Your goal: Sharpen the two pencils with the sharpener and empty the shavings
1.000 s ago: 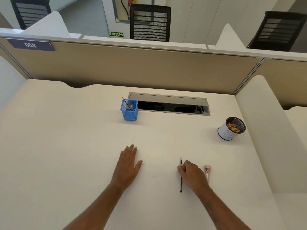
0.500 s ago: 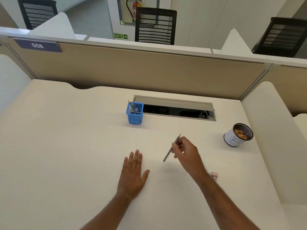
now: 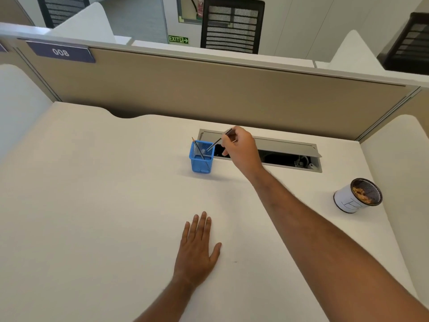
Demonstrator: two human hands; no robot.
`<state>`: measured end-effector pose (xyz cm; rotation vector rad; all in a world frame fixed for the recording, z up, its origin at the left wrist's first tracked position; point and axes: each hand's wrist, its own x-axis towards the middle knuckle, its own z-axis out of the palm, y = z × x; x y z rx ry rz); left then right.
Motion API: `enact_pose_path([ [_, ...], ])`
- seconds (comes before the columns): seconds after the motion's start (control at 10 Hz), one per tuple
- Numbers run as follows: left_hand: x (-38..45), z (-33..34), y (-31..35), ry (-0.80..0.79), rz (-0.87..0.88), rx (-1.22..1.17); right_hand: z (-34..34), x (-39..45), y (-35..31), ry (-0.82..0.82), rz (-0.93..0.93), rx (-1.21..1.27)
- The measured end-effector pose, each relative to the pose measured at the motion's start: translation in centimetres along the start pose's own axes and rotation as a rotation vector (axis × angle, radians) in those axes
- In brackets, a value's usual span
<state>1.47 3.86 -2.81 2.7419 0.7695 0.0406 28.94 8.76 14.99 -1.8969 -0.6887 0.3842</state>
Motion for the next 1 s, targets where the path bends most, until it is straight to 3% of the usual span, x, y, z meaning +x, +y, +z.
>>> enact_pose_path([
  [0.3,0.0,0.4,-0.3,0.029,-0.008,-0.002,5.7,2.2,2.3,-0.144,0.045,-0.328],
  [0.6,0.0,0.8,-0.4,0.043,-0.009,0.007,7.1,2.4,2.5,-0.142,0.105,-0.512],
  [1.0,-0.1,1.0,-0.5,0.084,-0.004,-0.020,5.0,0.1,2.8,0.036,0.123,-0.274],
])
